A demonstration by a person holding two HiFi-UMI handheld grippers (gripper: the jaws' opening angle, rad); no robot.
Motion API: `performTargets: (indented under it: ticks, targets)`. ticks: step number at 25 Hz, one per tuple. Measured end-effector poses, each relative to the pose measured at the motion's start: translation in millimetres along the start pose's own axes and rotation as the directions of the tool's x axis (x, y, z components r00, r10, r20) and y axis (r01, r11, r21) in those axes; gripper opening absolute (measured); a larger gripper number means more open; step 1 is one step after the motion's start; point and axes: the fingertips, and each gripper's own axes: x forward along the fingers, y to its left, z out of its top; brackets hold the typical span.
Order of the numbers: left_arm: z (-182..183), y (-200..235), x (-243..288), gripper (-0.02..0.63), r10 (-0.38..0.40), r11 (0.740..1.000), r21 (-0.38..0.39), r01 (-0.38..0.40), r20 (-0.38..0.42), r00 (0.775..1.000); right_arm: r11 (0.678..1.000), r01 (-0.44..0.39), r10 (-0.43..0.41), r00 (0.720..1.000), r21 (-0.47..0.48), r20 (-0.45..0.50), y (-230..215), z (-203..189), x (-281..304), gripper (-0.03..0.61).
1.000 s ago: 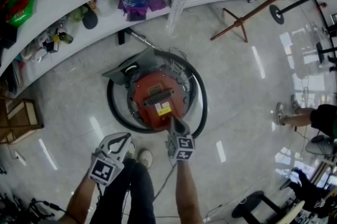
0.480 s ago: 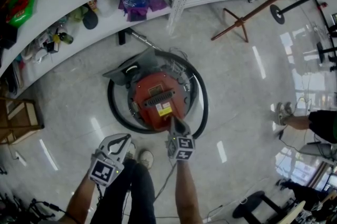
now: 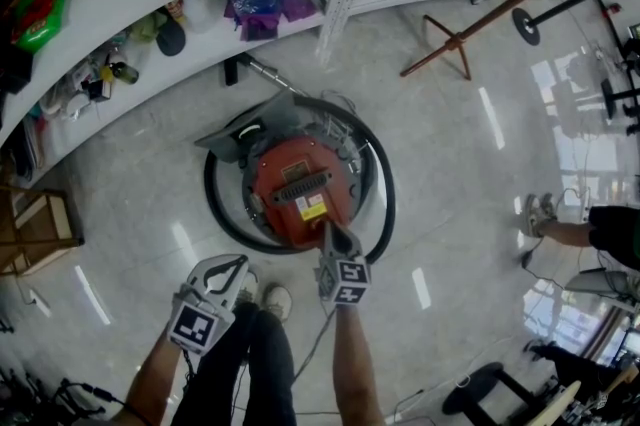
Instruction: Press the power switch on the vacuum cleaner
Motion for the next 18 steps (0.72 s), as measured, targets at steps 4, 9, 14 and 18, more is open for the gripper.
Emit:
performTargets:
  ticks: [4,9,14,18]
  targets:
    - [0,-1,0,0.006,-0.004,1.0,0.011,0.004,-0.005,1.0,1.0,-0.001,0.001,1.0,-0.002,-0.007,1,-1,0,0.011]
    - [5,-2,0,0.006,-0.004,1.0,0.009,0.004,0.003,1.0,1.0,-0.005,0.005,1.0,-0.002,-0.007,-1,-2,2,0.011]
    - [10,-7,-4,0.006,-0.011,1.0,0.023,0.011,0.0,1.0,1.0,-0.011,0.011,1.0,0.011,0.004,-2,1,-2,0.011]
    - [19,-5,-8,0.006,-0.002,1.0,0.025,0.001,0.014,1.0,1.0,-0.018,0.017,0.999,0.014,0.033,1,15,-11,0.011]
